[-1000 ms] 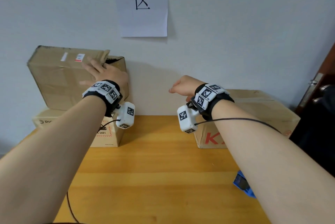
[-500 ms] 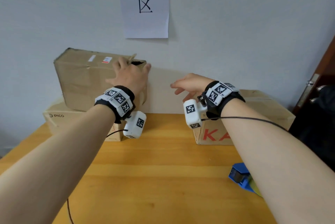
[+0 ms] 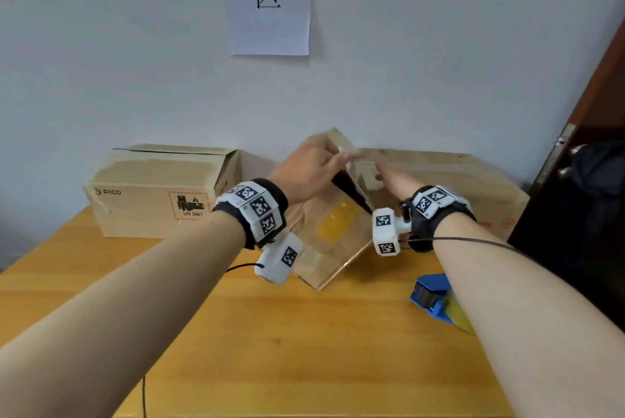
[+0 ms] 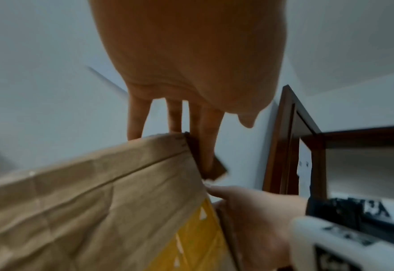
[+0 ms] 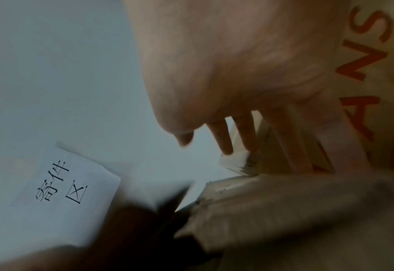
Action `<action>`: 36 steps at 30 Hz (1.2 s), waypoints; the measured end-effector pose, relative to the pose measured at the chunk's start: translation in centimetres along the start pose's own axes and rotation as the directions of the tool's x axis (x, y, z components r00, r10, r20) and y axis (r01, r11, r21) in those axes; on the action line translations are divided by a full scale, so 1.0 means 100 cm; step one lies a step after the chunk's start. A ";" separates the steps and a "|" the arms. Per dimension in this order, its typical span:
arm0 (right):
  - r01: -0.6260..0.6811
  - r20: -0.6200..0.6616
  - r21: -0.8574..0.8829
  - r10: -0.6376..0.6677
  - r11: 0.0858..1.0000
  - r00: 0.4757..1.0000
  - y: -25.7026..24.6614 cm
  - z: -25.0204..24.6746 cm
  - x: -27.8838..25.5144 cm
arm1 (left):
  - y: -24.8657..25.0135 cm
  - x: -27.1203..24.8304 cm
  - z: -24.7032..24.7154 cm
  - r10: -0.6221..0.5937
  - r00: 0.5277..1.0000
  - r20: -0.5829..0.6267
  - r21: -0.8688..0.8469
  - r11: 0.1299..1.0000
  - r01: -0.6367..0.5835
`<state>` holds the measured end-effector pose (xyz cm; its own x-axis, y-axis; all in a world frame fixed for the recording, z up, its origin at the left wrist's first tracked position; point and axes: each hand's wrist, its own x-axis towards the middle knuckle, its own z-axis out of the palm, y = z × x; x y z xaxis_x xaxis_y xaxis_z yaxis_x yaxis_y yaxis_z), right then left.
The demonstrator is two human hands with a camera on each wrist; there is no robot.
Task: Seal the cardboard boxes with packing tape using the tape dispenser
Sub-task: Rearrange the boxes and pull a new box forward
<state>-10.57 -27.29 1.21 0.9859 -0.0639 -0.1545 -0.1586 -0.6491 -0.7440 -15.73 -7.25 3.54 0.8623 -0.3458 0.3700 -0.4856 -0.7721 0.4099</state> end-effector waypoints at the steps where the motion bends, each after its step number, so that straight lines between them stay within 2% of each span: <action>1: -0.016 0.017 -0.022 0.017 1.000 1.000 0.006 0.002 0.001 | -0.001 -0.004 0.002 0.004 0.999 0.048 -0.010 1.000 -0.003; 3: -0.059 0.057 -0.092 0.064 0.994 0.996 0.013 0.006 0.001 | -0.007 -0.010 0.004 -0.063 0.992 0.105 -0.048 0.997 0.068; 5: -0.056 0.118 -0.156 0.075 0.986 0.990 0.016 0.011 0.000 | -0.014 -0.013 0.004 -0.152 0.985 0.087 -0.066 0.985 0.158; 7: -0.019 0.172 -0.203 0.055 0.979 0.984 0.015 0.014 -0.002 | -0.019 -0.016 0.002 -0.225 0.970 0.097 0.011 0.974 0.225; 9: -0.012 0.229 -0.223 0.064 0.975 0.971 0.012 0.018 -0.005 | -0.022 -0.020 -0.001 -0.276 0.947 0.163 0.098 0.960 0.263; 11: -0.037 0.320 -0.196 0.099 0.980 0.942 0.009 0.027 -0.005 | -0.027 -0.026 0.000 -0.330 0.923 0.196 0.155 0.940 0.303; 13: -0.018 0.358 -0.222 0.099 0.975 0.929 0.007 0.036 0.001 | -0.031 -0.033 0.002 -0.405 0.882 0.241 0.104 0.914 0.392; 16: 0.111 0.357 -0.375 0.033 0.920 0.933 -0.004 0.040 -0.004 | -0.035 -0.039 0.006 -0.472 0.822 0.318 0.015 0.870 0.493; 19: 0.121 0.295 -0.479 0.029 0.869 0.955 -0.011 0.034 -0.007 | -0.035 -0.037 0.000 -0.475 0.804 0.358 -0.050 0.850 0.525; 21: 0.080 0.256 -0.473 0.050 0.877 0.965 -0.011 0.034 -0.006 | -0.033 -0.035 -0.004 -0.464 0.786 0.408 -0.187 0.801 0.569; 24: 0.067 0.212 -0.504 0.048 0.861 0.976 -0.013 0.031 -0.012 | -0.025 -0.037 0.004 -0.362 0.776 0.516 -0.389 0.709 0.589; 27: 0.092 0.173 -0.573 0.011 0.814 0.985 -0.014 0.024 -0.014 | -0.012 -0.039 0.018 -0.229 0.775 0.588 -0.572 0.560 0.600; 28: 0.098 0.169 -0.589 0.004 0.803 0.986 -0.014 0.021 -0.015 | -0.011 -0.037 0.023 -0.246 0.790 0.561 -0.618 0.511 0.598; 29: 0.097 0.173 -0.595 0.010 0.798 0.985 -0.014 0.019 -0.015 | -0.014 -0.034 0.027 -0.310 0.821 0.480 -0.646 0.508 0.570; 30: 0.108 0.188 -0.610 0.010 0.785 0.982 -0.015 0.017 -0.015 | -0.019 -0.031 0.029 -0.414 0.846 0.337 -0.621 0.578 0.530; 31: 0.129 0.212 -0.633 0.010 0.763 0.977 -0.015 0.015 -0.014 | -0.026 -0.027 0.029 -0.502 0.851 0.153 -0.534 0.682 0.499; 32: 0.156 0.239 -0.650 0.006 0.744 0.971 -0.015 0.013 -0.015 | -0.036 -0.024 0.029 -0.554 0.833 0.000 -0.401 0.763 0.507; 33: 0.168 0.263 -0.644 0.009 0.747 0.965 -0.014 0.011 -0.015 | -0.045 -0.022 0.027 -0.580 0.810 -0.089 -0.258 0.799 0.544; 35: 0.177 0.309 -0.600 0.023 0.780 0.951 -0.010 0.008 -0.017 | -0.067 -0.021 0.025 -0.647 0.757 -0.093 -0.092 0.762 0.640; 36: 0.187 0.329 -0.600 0.027 0.777 0.944 -0.009 0.007 -0.018 | -0.080 -0.020 0.026 -0.673 0.737 -0.057 -0.086 0.739 0.668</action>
<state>-12.23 -26.10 1.70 0.9090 0.1720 -0.3797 0.0932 -0.9717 -0.2171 -13.24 -1.81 -2.65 0.9545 0.2950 0.0443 0.2046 -0.7556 0.6222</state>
